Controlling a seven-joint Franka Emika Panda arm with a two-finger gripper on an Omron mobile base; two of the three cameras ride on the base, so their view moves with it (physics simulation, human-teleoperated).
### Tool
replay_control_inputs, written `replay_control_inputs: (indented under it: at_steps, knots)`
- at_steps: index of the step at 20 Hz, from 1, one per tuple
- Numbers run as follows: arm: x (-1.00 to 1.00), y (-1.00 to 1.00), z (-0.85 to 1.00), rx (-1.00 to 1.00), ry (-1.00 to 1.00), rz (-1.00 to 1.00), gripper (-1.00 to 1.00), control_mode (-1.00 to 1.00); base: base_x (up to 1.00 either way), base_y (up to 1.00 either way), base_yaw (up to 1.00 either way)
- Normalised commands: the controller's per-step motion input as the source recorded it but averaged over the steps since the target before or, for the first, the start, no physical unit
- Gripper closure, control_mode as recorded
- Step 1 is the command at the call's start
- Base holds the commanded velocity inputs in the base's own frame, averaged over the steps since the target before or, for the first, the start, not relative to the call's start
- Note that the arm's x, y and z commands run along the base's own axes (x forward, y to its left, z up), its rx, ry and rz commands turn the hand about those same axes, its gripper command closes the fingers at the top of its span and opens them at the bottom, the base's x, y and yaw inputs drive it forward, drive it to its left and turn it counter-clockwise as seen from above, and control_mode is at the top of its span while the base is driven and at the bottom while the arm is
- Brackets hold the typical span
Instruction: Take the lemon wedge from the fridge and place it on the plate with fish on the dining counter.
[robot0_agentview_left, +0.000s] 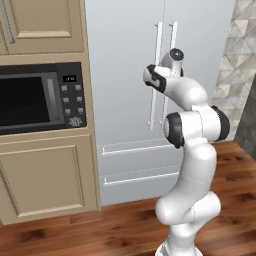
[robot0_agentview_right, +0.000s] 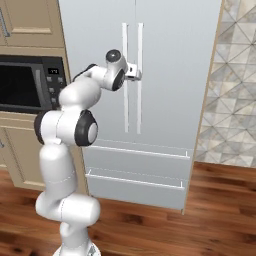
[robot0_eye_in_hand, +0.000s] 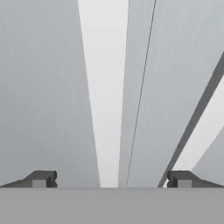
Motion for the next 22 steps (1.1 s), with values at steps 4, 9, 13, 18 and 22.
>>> replay_control_inputs:
  at_steps: [4, 9, 13, 18, 22]
  knots:
    - [0.37, 0.00, -0.12, 0.00, 0.00, 0.00, -1.00, -1.00, 0.00, 0.00, 0.00]
    - [0.42, 0.00, -0.17, 0.00, 0.00, 0.00, -1.00, -1.00, 0.00, 0.00, 0.00]
    - [0.36, 0.00, -0.13, 0.00, 0.00, 0.00, -1.00, -1.00, 0.00, 0.00, 0.00]
    - [0.32, 0.00, -0.11, 0.00, 0.00, 0.00, 1.00, -1.00, 0.00, 0.00, 0.00]
    - [0.00, 0.00, 0.00, 0.00, 0.00, 0.00, 1.00, -1.00, 0.00, 0.00, 0.00]
